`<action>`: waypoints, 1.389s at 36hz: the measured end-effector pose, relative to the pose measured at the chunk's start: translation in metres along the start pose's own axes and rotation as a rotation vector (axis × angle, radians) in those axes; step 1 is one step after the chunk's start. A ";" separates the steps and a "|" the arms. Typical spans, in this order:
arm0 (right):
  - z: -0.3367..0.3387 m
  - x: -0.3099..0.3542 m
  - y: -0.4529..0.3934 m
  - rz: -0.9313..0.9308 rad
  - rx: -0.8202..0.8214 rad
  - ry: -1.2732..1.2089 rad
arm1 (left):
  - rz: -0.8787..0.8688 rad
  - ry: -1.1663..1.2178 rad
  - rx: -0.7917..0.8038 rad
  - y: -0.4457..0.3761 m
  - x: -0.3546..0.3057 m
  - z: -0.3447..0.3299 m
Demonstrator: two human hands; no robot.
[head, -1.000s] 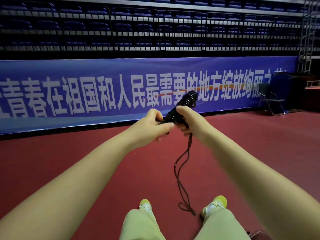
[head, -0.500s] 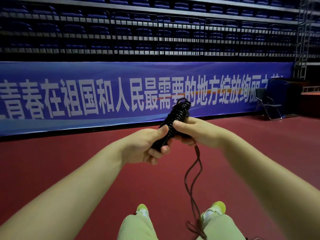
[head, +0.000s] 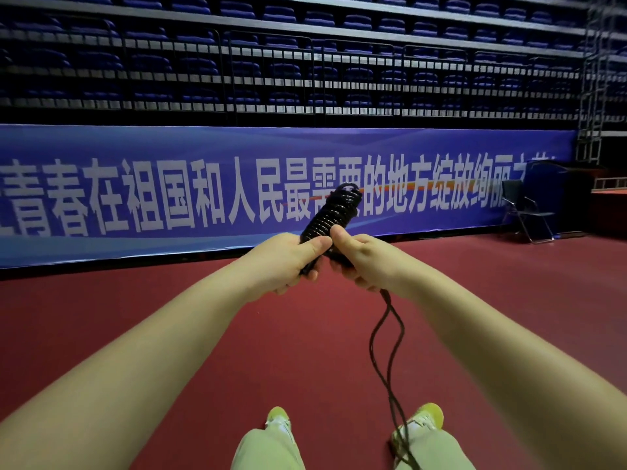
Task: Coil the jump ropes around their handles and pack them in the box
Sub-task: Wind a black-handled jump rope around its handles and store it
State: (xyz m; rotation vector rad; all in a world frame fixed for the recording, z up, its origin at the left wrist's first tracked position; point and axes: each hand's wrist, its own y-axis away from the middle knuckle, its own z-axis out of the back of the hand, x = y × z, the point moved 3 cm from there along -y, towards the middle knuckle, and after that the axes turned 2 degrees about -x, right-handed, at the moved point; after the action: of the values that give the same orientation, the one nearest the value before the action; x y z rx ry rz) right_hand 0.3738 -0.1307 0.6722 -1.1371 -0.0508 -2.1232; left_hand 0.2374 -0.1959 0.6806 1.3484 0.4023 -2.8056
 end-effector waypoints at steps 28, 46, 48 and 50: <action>0.001 -0.002 0.007 0.082 -0.006 -0.483 | 0.008 0.381 0.475 0.015 -0.007 -0.013; -0.007 -0.018 0.007 0.034 0.031 -0.233 | -0.030 -0.035 0.024 0.002 0.008 -0.006; -0.010 -0.018 0.008 0.008 -0.032 -0.213 | -0.035 -0.098 -0.003 0.001 0.007 -0.008; -0.013 -0.019 0.008 -0.003 -0.120 -0.191 | -0.055 -0.203 -0.046 0.000 0.004 -0.009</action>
State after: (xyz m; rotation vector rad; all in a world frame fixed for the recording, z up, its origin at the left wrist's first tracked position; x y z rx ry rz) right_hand 0.3762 -0.1299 0.6479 -1.4090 -0.0142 -2.0368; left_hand 0.2416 -0.1938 0.6720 1.0461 0.5017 -2.9201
